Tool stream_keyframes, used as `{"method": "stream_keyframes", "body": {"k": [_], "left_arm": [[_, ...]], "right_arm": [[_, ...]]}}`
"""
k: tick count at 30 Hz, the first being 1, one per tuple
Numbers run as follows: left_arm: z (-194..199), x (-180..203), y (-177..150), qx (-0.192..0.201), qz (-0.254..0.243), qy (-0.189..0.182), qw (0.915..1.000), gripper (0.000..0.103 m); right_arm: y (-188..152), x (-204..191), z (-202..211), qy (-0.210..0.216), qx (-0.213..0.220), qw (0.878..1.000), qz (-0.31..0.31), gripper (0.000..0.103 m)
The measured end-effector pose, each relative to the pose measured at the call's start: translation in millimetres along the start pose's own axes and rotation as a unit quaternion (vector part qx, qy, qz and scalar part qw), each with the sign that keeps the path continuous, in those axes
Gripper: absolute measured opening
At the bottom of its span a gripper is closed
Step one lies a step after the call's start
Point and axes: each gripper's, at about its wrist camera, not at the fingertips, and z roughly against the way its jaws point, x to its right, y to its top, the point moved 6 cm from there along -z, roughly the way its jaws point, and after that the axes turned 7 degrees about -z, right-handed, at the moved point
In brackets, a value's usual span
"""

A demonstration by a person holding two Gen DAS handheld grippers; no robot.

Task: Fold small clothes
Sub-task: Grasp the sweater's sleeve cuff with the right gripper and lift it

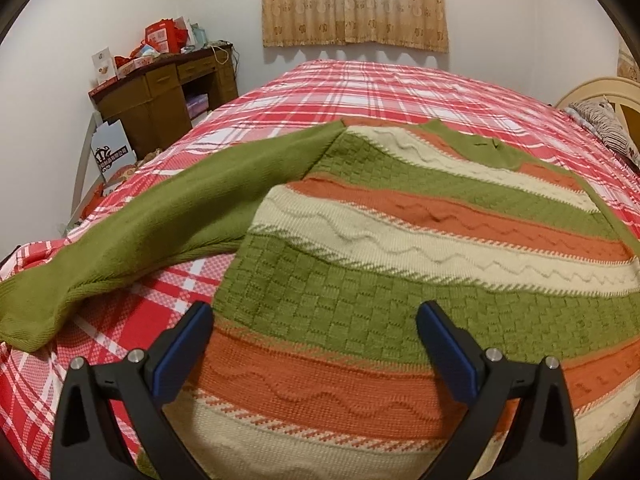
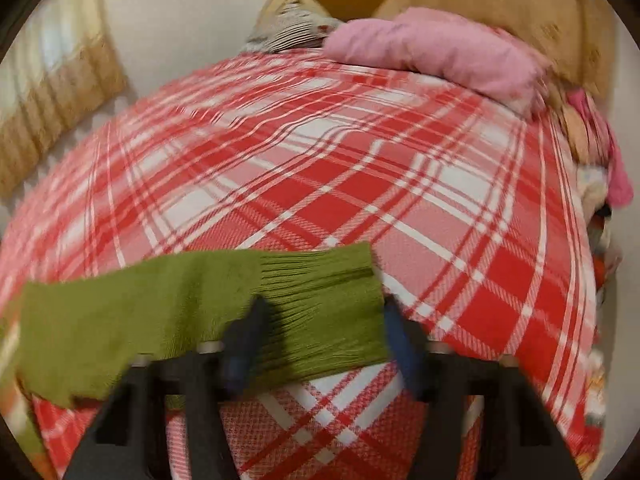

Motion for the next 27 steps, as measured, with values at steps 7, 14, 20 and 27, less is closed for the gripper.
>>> {"method": "stream_keyframes", "body": {"k": [7, 14, 20, 27], "left_arm": [[-1.4, -2.6, 1.1, 0.005, 0.003, -0.005, 1.0000, 0.103], [-1.1, -3.7, 1.1, 0.011, 0.005, -0.008, 0.9999, 0.103], [-0.6, -3.9, 1.1, 0.018, 0.008, -0.012, 0.9997, 0.103], [0.1, -5.7, 1.1, 0.024, 0.012, -0.020, 0.9995, 0.103]], "right_arm": [[16.6, -27.1, 31.0, 0.059, 0.000, 0.998, -0.018, 0.009], [32.9, -147.2, 121.7, 0.178, 0.045, 0.981, 0.063, 0.009], [-1.9, -290.2, 166.4, 0.305, 0.013, 0.944, 0.125, 0.009], [-88.3, -439.9, 176.9, 0.409, -0.048, 0.891, 0.192, 0.009]]}}
